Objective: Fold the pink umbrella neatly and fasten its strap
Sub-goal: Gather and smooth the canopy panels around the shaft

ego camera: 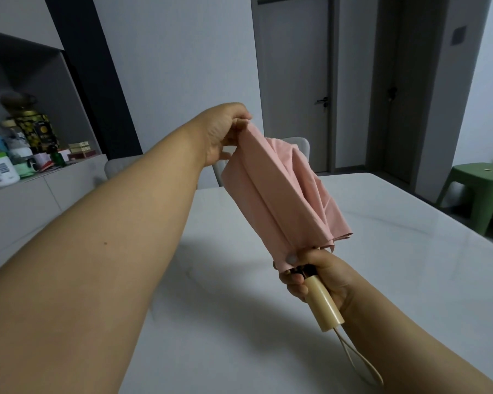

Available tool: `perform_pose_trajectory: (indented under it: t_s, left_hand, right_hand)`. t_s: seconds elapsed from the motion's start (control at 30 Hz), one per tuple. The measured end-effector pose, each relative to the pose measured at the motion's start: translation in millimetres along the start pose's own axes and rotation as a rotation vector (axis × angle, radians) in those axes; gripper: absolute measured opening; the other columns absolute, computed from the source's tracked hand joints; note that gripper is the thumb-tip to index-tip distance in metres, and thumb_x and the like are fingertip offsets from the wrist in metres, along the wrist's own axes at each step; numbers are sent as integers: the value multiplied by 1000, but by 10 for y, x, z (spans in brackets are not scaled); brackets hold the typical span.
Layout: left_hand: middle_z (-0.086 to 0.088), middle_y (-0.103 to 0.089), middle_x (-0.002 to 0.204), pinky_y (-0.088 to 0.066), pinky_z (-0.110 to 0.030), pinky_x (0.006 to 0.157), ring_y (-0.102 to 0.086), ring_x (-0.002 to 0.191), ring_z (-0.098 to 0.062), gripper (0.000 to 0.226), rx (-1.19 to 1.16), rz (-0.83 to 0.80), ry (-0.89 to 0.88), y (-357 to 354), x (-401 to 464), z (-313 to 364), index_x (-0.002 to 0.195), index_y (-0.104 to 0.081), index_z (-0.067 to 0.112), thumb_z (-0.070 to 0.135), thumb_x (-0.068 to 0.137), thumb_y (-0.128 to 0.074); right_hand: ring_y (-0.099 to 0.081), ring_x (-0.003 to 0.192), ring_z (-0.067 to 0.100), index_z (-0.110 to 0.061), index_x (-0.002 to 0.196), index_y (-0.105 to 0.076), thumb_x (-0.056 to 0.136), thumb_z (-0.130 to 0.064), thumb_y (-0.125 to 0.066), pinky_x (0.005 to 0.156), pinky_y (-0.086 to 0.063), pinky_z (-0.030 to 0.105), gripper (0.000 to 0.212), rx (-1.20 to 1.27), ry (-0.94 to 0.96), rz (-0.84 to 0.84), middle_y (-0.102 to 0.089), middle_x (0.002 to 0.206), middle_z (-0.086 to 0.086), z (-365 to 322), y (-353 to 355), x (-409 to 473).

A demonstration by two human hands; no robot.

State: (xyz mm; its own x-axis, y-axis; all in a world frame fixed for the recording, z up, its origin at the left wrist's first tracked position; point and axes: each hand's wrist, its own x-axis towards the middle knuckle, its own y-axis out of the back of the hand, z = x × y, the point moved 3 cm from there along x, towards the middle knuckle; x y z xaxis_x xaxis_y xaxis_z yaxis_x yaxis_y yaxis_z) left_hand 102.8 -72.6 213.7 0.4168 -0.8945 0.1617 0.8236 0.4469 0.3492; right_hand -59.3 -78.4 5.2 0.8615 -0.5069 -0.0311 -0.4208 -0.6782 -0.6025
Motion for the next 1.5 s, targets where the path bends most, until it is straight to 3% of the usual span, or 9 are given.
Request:
perform_pose_trajectory:
  t_s: [0.13,0.47,0.6,0.7,0.87,1.03,1.23,1.4,1.5]
  left_hand:
    - [1,-60,83,-42,-41,87,-55,81,-18,14,293,-22,60,-9,-95,28,78,-63,20,34,82,-61]
    - [1,-62,77,-45,-42,96,-56,79,-15,9,76,-28,-18,76,-70,73,81,-67,15,18,80,-76]
    - [4,-63,78,-37,-39,91,-56,76,-11,29,156,3,-15,98,-42,71,100,-66,19,38,81,-74]
    - [5,-59,72,-38,-35,85,-54,71,-11,21,84,6,-34,111,-53,87,93,-65,17,31,81,-75]
    - [4,-57,67,-36,-35,84,-50,77,-13,51,33,-24,34,152,-67,108,119,-59,9,51,91,-54]
    - [1,-62,72,-34,-32,75,-42,70,-14,48,108,-3,63,234,-56,115,115,-59,10,51,93,-48]
    - [3,-43,65,-31,-22,52,-32,53,-9,25,15,68,33,229,-63,71,106,-63,17,37,92,-59]
    - [-1,-42,65,-30,-22,50,-36,51,-13,51,378,-44,-49,-50,-298,15,108,-66,25,60,97,-31]
    - [-5,-59,73,-43,-23,51,-55,60,-17,66,444,-78,-50,-247,-407,-148,87,-74,22,66,95,-26]
  right_hand:
    - [-43,40,14,-3,100,-46,45,-3,-68,33,-36,20,60,-21,-12,25,-44,73,15,33,7,14]
    - [-43,41,14,-2,101,-46,46,-4,-68,34,-36,20,60,-46,-5,17,-44,72,14,16,4,-2]
    - [-43,41,14,0,102,-47,46,-4,-68,34,-36,20,60,-45,-1,7,-45,71,15,26,-16,-9]
    - [-43,41,14,0,95,-49,44,-5,-68,34,-36,20,54,-62,3,12,-45,71,14,7,-31,-19]
    - [-43,41,14,-1,90,-51,45,-5,-68,34,-36,20,49,-49,10,15,-47,67,13,-17,-31,-33]
    - [-44,41,14,0,94,-50,45,-5,-68,33,-37,20,52,-31,-1,26,-46,70,14,-4,-27,-24]
    - [-43,40,14,0,88,-52,47,-3,-67,34,-36,20,43,-60,11,48,-47,66,14,-11,-34,-32]
    - [-44,39,13,-1,85,-52,60,0,-58,34,-37,19,26,-62,19,123,-51,57,11,-31,-24,-31]
    - [-44,39,13,-2,81,-52,61,1,-60,34,-38,19,22,-39,12,148,-49,57,10,-40,-18,-41]
